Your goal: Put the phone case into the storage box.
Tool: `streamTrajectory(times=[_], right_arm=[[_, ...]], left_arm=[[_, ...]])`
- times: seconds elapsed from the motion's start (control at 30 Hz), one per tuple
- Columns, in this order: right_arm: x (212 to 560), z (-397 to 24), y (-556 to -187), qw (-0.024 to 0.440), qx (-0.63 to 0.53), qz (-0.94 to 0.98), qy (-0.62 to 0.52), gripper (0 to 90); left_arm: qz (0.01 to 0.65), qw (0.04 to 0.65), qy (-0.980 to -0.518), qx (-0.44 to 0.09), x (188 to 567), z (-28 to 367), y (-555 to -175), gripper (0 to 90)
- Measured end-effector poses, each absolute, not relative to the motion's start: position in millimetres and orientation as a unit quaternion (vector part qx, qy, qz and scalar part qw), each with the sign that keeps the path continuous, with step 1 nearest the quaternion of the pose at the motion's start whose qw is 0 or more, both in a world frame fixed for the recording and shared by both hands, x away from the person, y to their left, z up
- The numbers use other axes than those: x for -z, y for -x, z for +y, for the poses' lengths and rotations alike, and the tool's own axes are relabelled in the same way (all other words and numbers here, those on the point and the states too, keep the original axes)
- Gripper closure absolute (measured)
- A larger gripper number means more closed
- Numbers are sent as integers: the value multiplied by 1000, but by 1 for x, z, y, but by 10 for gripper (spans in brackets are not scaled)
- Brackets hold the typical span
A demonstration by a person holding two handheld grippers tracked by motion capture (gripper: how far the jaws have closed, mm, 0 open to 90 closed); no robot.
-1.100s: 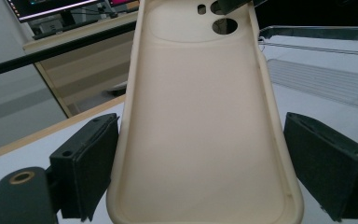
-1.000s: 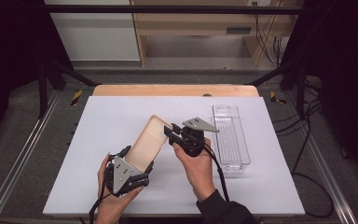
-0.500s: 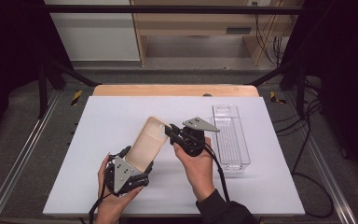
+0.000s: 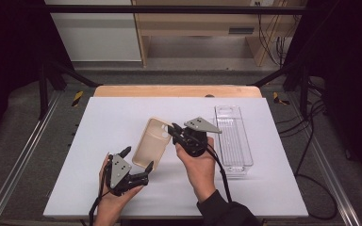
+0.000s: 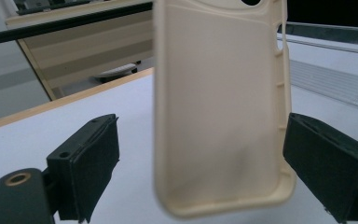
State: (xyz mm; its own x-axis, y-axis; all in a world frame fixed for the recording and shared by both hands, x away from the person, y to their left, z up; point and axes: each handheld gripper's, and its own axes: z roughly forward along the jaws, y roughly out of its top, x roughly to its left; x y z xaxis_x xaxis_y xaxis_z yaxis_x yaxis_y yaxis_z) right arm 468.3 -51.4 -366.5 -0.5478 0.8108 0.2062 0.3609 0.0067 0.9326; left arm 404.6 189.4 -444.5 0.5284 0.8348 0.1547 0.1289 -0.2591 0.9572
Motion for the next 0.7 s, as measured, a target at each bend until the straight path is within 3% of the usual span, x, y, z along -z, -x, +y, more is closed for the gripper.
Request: streamTrajectory(times=[0.7], right_arm=[[323, -133, -512, 307, -519, 692, -396, 789]], left_arm=[[429, 510, -689, -286, 457, 257, -392, 54]])
